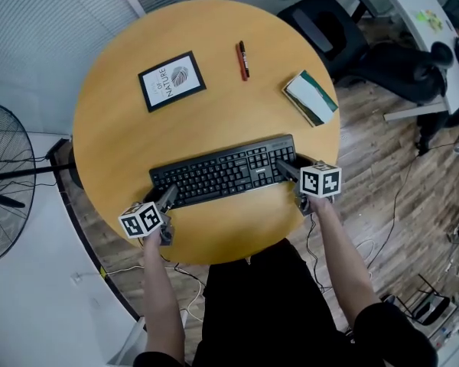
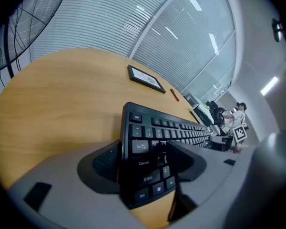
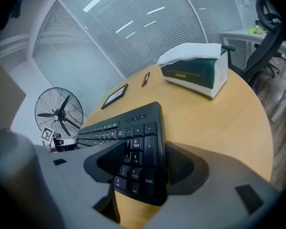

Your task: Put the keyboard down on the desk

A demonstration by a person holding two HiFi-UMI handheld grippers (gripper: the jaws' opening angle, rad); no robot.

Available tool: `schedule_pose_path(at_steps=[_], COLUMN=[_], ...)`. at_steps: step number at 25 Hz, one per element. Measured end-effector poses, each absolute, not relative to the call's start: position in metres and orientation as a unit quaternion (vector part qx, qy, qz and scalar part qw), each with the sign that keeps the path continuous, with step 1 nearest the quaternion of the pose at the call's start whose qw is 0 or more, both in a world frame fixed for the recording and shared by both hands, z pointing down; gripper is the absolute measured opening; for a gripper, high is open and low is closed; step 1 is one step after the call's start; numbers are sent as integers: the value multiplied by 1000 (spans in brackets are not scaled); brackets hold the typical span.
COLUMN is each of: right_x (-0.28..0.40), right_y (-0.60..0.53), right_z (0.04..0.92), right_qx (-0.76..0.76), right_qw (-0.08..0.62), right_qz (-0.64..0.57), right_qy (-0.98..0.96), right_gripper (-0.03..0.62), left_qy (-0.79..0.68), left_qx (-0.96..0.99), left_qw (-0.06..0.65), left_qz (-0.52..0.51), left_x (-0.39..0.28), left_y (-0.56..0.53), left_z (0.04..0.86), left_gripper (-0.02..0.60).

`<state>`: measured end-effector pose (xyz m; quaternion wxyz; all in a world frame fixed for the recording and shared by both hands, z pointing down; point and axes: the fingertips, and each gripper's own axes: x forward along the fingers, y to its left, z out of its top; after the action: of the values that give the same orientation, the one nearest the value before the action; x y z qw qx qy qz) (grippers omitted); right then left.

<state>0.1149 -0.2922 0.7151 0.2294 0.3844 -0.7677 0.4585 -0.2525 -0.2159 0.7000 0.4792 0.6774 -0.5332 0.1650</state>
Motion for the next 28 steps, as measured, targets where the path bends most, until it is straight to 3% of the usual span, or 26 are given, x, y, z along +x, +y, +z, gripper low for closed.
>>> schedule_pose_path(at_steps=[28], right_x=[117], right_y=[-294], right_z=[720], right_qx=[420], right_qw=[268], right_qz=[435], right_qy=[-750], right_gripper=[288], left_qy=[-563], left_qx=[654], left_qw=[467], left_qz=[190], left_x=[-255], left_y=[-214], left_z=[706], left_gripper=[281])
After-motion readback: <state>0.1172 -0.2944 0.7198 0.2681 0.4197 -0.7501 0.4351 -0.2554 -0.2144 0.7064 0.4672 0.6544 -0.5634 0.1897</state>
